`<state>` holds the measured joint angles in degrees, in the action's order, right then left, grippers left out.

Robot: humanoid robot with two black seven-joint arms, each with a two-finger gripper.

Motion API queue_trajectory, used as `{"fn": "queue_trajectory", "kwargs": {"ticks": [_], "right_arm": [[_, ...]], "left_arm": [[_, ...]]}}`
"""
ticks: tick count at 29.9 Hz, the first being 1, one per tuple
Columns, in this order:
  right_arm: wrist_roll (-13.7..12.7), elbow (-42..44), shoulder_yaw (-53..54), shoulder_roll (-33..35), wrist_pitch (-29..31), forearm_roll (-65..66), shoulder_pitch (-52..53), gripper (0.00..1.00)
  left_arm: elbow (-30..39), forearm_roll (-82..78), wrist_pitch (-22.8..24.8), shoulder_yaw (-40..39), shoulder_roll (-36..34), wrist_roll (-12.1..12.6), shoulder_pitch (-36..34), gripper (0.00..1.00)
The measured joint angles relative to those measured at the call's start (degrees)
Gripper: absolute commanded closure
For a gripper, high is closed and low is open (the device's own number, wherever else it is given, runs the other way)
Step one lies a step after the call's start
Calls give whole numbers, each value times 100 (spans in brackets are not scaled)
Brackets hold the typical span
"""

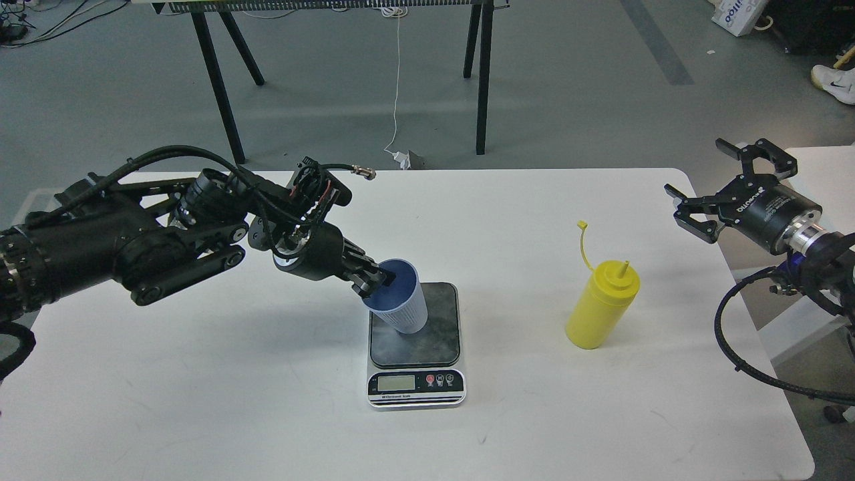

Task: Pour seasoning into cup on scale with both arms
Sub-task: 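Carry the blue cup with the left gripper onto the scale, then open the left gripper and withdraw it away from the cup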

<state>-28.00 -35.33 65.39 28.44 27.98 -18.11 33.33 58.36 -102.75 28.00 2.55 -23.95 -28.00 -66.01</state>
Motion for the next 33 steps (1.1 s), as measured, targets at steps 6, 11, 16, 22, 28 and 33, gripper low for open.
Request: {"fn": "queue_trajectory", "kwargs": {"ticks": [6, 11, 16, 22, 28, 33], "right_arm": [[0, 2, 0, -1, 0, 0, -18, 2], [0, 2, 0, 0, 0, 0, -26, 2], [0, 4, 0, 3, 0, 0, -33, 2], [0, 3, -2, 1, 0, 0, -36, 2], [0, -2, -44, -4, 1, 0, -37, 2], [0, -10, -90, -5, 2, 0, -37, 2]], "left_arm": [[0, 9, 0, -4, 42, 0, 42, 85], [0, 40, 0, -4, 48, 0, 82, 77], [0, 134, 0, -35, 48, 0, 104, 58], [0, 488, 0, -73, 31, 0, 102, 29], [2, 1035, 0, -182, -110, 0, 19, 16], [-2, 1669, 0, -298, -437, 1, -163, 12]]}}
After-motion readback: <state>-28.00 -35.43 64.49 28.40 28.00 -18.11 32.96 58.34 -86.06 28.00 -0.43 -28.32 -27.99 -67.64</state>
